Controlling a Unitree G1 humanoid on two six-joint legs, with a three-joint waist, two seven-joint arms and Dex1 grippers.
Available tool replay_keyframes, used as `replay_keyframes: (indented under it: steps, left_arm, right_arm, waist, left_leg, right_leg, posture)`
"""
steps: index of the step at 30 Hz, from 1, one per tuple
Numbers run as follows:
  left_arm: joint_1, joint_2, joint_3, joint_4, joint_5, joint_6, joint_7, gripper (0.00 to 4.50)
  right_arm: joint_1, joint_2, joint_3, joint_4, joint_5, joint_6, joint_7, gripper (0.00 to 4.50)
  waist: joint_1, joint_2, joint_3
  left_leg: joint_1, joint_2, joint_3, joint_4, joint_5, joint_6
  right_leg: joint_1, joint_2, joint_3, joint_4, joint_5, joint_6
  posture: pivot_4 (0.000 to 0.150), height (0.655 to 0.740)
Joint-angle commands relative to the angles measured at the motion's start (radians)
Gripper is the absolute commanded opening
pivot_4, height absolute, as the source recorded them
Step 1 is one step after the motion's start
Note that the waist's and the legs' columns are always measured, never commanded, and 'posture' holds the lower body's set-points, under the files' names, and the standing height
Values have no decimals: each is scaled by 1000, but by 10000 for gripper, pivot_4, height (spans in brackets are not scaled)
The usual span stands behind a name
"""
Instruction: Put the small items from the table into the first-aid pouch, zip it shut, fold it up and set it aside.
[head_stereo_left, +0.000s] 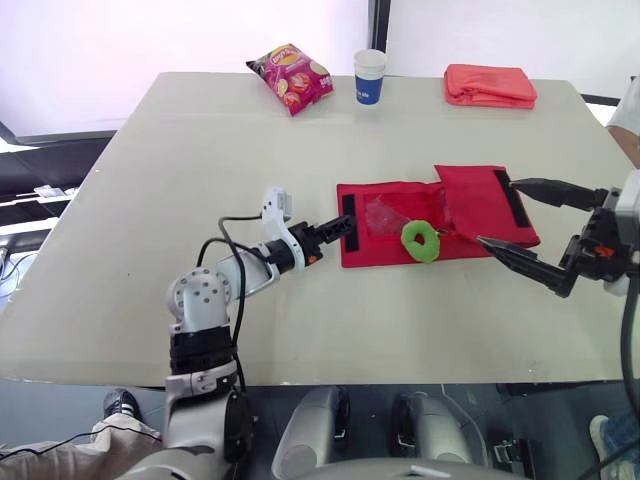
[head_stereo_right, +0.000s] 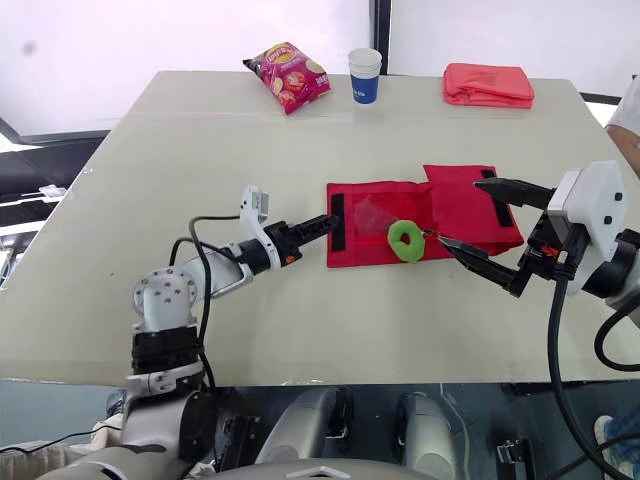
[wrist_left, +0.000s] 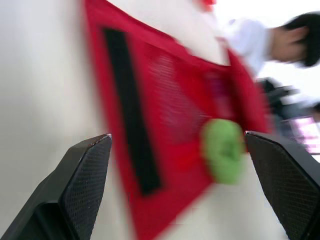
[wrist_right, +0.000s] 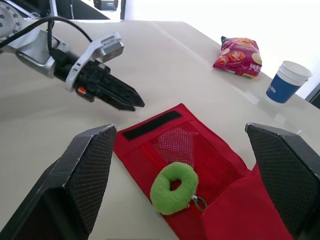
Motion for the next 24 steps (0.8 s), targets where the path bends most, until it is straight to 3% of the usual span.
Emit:
replay_keyframes:
  steps: [1, 6, 10, 16, 24]
  left_arm:
    - [-54, -6, -94, 91, 128, -110, -72, 45000]
    - [-145, -41, -139, 286, 225, -203, -176, 45000]
    - [-206, -63, -104, 372, 192, -205, -302, 45000]
    - [-177, -63, -56, 269, 82, -71, -399, 45000]
    - [-35, -133, -16, 62, 3, 17, -317, 45000]
  right_arm:
    - [-8, -10, -18, -5, -3, -27, -3, 44000]
    - [3, -8, -27, -12, -2, -33, -4, 44000]
    - [24, -13, -51, -24, 6, -30, 0, 44000]
    - [64, -16, -90, -44, 15, -25, -3, 44000]
    - [85, -12, -97, -60, 23, -24, -16, 44000]
  waist:
    - [5, 0, 0]
    - [8, 0, 0]
    - [8, 0, 0]
    - [3, -1, 0]
    - [-4, -1, 0]
  left_leg:
    - [0, 0, 0, 0, 0, 0]
    - [-1, -1, 0, 0, 0, 0]
    - [-1, -1, -1, 0, 0, 0]
    - [-3, -1, -3, 1, 0, 1]
    - [-3, -1, -3, 2, 0, 1]
  right_leg:
    - [0, -1, 0, 0, 0, 0]
    - [0, -2, -1, 0, 0, 0]
    - [0, -2, -2, 0, 0, 0]
    - [-2, -2, -4, 0, 0, 0]
    - [-1, -2, -4, 0, 0, 1]
  posture:
    - [1500, 7400]
    - [1500, 7400]
    - [1500, 7400]
    - [1500, 7400]
    - [1500, 7400]
